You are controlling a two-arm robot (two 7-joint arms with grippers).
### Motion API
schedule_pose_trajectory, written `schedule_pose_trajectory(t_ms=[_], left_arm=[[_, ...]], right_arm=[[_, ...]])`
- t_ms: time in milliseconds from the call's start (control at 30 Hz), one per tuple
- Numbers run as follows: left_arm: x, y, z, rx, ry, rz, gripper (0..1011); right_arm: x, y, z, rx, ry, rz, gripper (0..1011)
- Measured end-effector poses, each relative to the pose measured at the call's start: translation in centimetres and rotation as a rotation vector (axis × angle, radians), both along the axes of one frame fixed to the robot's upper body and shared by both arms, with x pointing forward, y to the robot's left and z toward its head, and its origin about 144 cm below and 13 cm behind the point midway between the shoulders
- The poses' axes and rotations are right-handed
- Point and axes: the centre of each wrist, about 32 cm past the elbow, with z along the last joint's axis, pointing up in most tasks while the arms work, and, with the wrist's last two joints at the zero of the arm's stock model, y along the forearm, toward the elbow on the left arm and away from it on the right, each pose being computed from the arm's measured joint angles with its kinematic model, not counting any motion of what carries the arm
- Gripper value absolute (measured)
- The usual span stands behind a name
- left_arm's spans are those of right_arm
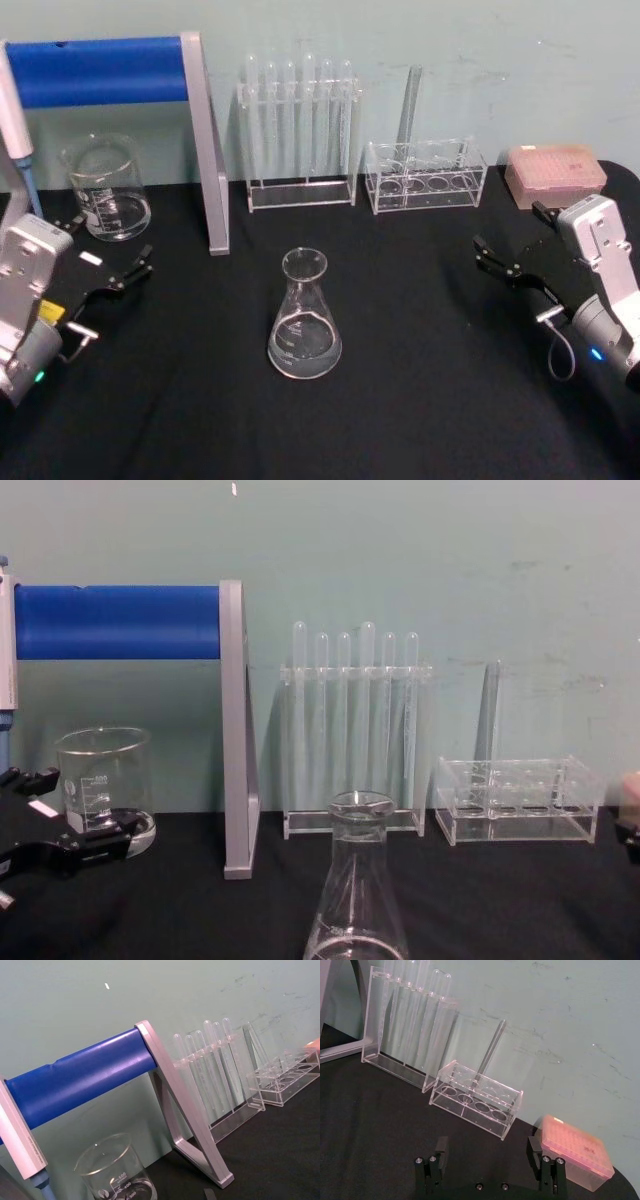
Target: Grasp the erlenmeyer flask with one hand, shake it three times, then place it back.
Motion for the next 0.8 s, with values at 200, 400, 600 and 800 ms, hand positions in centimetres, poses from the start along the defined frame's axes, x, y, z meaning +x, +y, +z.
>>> schedule_pose_trajectory(t_ms=[200, 400, 600, 800], left_arm=[[0.00, 0.00, 0.00, 0.000, 0.000, 0.000, 1001], [0.00, 0.00, 0.00, 0.000, 0.000, 0.000, 1001], [0.00, 0.00, 0.00, 0.000, 0.000, 0.000, 1001], [0.00, 0.00, 0.00, 0.000, 0.000, 0.000, 1001]], right_arm=[[0.00, 0.00, 0.00, 0.000, 0.000, 0.000, 1000], [0.00, 0.00, 0.00, 0.000, 0.000, 0.000, 1000], [0.00, 0.00, 0.00, 0.000, 0.000, 0.000, 1000], [0.00, 0.00, 0.00, 0.000, 0.000, 0.000, 1000]])
